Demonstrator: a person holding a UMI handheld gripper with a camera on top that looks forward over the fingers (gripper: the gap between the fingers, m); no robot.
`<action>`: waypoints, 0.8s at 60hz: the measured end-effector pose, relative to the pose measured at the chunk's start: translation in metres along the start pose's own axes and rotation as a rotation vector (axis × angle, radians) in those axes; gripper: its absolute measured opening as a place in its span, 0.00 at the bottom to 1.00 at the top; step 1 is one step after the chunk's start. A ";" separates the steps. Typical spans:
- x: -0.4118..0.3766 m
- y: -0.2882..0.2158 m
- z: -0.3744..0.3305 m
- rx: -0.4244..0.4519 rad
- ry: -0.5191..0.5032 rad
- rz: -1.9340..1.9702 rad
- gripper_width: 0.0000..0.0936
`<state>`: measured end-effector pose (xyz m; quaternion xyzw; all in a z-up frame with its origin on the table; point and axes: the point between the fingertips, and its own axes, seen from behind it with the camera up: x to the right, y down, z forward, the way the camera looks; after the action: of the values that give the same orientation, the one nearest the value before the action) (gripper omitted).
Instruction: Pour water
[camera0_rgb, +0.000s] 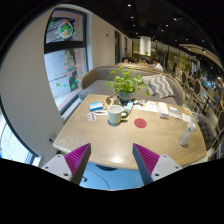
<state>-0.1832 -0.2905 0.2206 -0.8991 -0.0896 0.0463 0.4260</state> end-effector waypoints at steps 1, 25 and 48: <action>0.003 0.002 -0.001 0.001 0.003 0.004 0.91; 0.192 0.065 0.018 -0.040 0.118 0.069 0.91; 0.402 0.115 0.071 -0.043 0.223 0.139 0.91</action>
<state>0.2131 -0.2276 0.0833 -0.9117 0.0196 -0.0263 0.4095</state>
